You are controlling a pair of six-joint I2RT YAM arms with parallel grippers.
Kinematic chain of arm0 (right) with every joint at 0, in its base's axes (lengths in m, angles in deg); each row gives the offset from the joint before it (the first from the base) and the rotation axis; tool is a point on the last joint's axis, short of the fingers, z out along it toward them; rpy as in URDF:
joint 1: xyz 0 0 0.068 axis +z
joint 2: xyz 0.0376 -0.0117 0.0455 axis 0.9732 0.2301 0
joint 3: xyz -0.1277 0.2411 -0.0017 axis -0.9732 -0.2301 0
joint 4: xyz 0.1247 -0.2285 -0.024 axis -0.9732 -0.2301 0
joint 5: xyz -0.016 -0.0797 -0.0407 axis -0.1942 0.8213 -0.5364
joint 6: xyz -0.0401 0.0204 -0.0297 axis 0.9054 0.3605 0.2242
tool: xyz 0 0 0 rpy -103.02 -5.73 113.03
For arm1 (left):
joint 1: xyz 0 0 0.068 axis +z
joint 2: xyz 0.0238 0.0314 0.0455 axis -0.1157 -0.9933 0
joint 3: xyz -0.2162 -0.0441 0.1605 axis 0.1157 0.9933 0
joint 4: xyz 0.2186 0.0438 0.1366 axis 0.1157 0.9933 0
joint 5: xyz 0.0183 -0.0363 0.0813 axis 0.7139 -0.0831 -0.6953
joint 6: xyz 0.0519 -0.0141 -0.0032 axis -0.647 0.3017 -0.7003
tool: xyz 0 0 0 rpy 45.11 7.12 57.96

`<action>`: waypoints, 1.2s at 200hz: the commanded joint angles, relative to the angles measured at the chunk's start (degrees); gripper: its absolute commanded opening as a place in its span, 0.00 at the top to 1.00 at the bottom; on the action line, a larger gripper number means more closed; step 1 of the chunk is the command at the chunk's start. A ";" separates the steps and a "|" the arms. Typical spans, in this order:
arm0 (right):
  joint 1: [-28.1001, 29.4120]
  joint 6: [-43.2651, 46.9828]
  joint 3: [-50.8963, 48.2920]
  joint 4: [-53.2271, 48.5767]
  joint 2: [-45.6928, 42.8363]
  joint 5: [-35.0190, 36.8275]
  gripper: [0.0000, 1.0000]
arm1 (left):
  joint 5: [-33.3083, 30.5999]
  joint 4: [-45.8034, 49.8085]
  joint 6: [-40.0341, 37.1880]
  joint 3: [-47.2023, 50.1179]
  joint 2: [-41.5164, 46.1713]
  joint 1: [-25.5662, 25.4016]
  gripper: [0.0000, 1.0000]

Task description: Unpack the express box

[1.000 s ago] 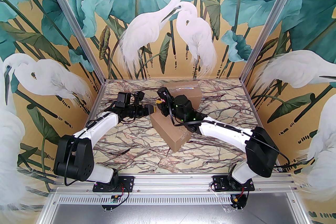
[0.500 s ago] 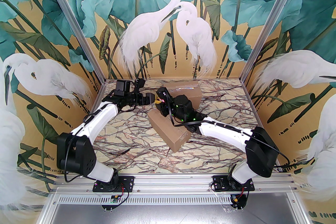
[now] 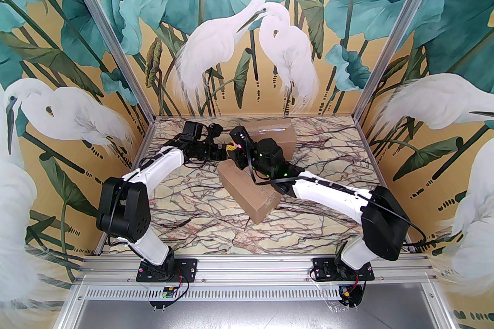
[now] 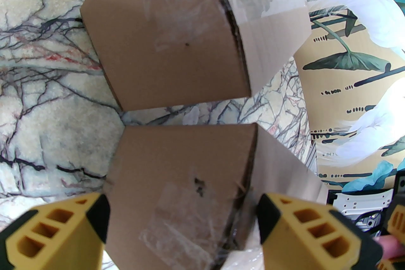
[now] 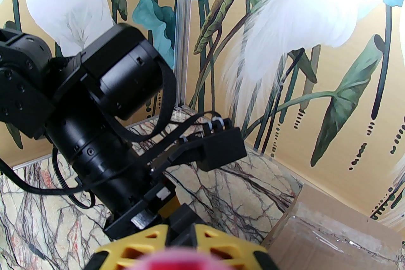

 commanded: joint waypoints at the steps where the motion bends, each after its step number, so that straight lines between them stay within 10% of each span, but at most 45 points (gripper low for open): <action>1: 0.43 -1.21 1.71 1.38 -0.02 0.15 1.00 | -1.27 0.69 -1.27 1.96 0.36 -0.26 0.18; 168: 0.34 -0.42 -1.13 0.19 -6.32 7.62 1.00 | -4.36 0.93 -0.82 4.22 -0.37 -0.26 0.21; 240: 0.55 -4.78 -1.33 0.40 -2.25 0.28 1.00 | -4.16 0.72 -0.37 4.27 -0.14 -0.26 0.21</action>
